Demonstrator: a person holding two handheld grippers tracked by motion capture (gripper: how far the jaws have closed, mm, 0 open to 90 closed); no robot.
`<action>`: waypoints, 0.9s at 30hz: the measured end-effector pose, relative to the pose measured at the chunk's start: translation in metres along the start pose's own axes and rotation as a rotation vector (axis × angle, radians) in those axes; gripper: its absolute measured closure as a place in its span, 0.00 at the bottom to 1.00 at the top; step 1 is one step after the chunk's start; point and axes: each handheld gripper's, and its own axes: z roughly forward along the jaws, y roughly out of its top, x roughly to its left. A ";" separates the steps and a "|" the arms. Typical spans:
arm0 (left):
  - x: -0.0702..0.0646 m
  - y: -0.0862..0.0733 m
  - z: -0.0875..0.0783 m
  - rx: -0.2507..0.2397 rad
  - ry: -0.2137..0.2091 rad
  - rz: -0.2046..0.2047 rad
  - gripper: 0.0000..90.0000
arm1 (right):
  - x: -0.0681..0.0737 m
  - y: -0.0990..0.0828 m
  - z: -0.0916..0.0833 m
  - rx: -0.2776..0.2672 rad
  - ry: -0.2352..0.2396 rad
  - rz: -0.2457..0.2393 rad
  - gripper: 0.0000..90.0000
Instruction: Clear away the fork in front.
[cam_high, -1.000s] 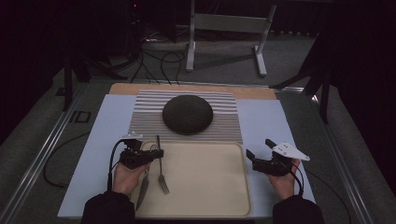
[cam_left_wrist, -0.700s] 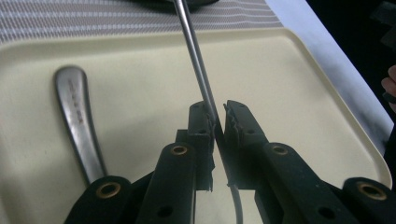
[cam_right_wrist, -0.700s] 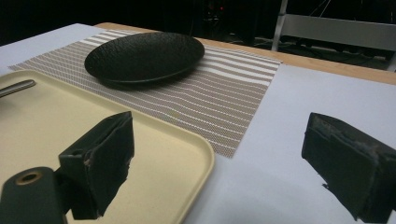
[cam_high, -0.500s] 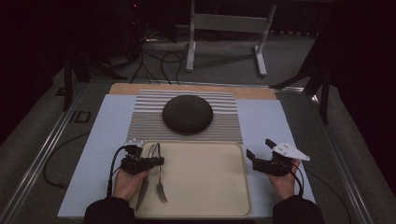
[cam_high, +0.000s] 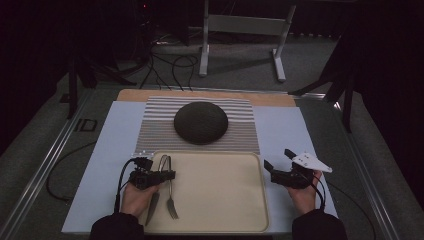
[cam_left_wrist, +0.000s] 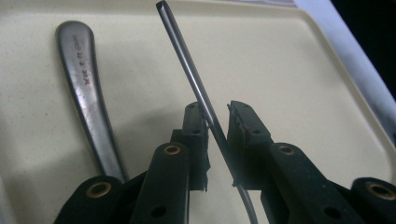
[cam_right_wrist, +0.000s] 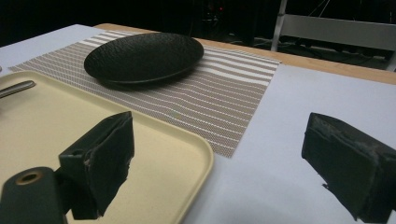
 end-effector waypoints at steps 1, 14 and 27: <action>0.000 0.000 0.001 0.002 0.002 0.000 0.85 | 0.000 0.000 0.000 0.000 0.001 0.000 0.11; 0.002 -0.002 0.002 0.013 0.036 -0.010 0.84 | 0.000 0.000 0.000 0.000 0.002 -0.001 0.11; 0.004 -0.003 0.003 0.012 0.063 -0.015 0.80 | 0.000 0.000 0.000 -0.001 0.003 -0.002 0.11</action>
